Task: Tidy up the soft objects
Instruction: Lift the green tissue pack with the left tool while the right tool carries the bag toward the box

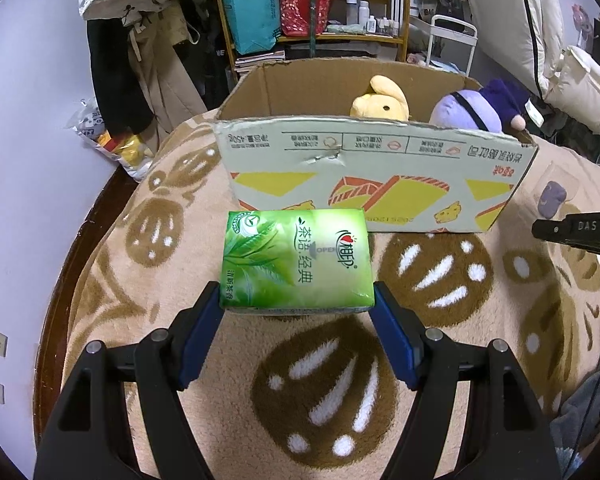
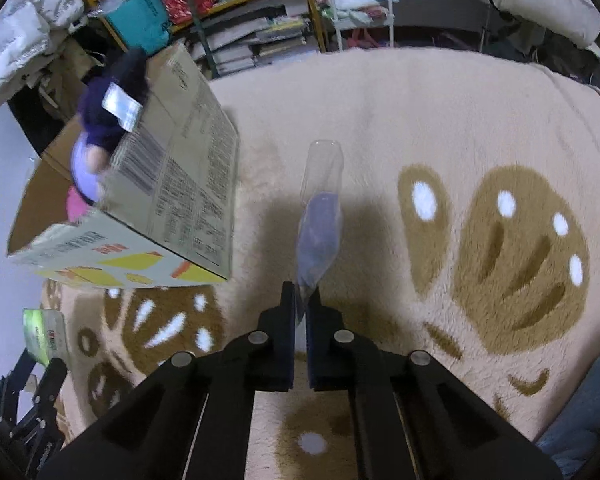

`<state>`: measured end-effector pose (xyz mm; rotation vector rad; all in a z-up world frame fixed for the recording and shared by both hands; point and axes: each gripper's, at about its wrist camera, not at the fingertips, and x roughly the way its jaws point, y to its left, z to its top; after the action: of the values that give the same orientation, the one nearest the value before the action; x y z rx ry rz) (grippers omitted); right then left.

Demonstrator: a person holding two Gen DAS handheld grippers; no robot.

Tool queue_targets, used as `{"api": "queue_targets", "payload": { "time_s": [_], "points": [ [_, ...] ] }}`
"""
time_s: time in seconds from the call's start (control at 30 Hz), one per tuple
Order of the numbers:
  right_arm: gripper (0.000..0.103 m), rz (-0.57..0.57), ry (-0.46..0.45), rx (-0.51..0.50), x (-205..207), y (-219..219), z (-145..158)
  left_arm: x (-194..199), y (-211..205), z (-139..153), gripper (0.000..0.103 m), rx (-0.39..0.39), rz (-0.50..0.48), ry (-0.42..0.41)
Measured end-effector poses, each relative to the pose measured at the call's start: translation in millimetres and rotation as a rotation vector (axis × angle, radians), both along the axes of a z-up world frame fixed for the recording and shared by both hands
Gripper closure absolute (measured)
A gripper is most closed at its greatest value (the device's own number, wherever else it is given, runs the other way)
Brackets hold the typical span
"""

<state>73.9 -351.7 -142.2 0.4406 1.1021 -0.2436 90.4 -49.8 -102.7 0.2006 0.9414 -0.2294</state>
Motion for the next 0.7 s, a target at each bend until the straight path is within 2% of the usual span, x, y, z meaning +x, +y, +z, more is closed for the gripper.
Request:
{"api": "queue_targets", "payload": {
  "time_s": [0.1, 0.27, 0.37, 0.5, 0.7],
  "points": [
    [0.098, 0.013, -0.018, -0.045, -4.7, 7.0, 11.9, -0.7, 1.8, 3.5, 0.03, 0.005, 0.019, -0.014],
    [0.098, 0.021, -0.089, -0.047, -13.2, 6.1, 33.4, -5.6, 4.1, 13.8, 0.03, 0.01, 0.026, -0.054],
    [0.098, 0.016, -0.149, -0.073, -22.1, 5.2, 52.9, -9.4, 5.2, 22.9, 0.03, 0.007, 0.031, -0.091],
    [0.098, 0.011, -0.242, -0.059, -31.5, 0.9, 76.7, -14.3, 7.8, 39.5, 0.03, -0.002, 0.044, -0.146],
    [0.098, 0.06, -0.377, -0.06, -33.5, 10.8, 108.5, -21.5, 8.7, 68.2, 0.03, -0.014, 0.045, -0.25]
  ]
}}
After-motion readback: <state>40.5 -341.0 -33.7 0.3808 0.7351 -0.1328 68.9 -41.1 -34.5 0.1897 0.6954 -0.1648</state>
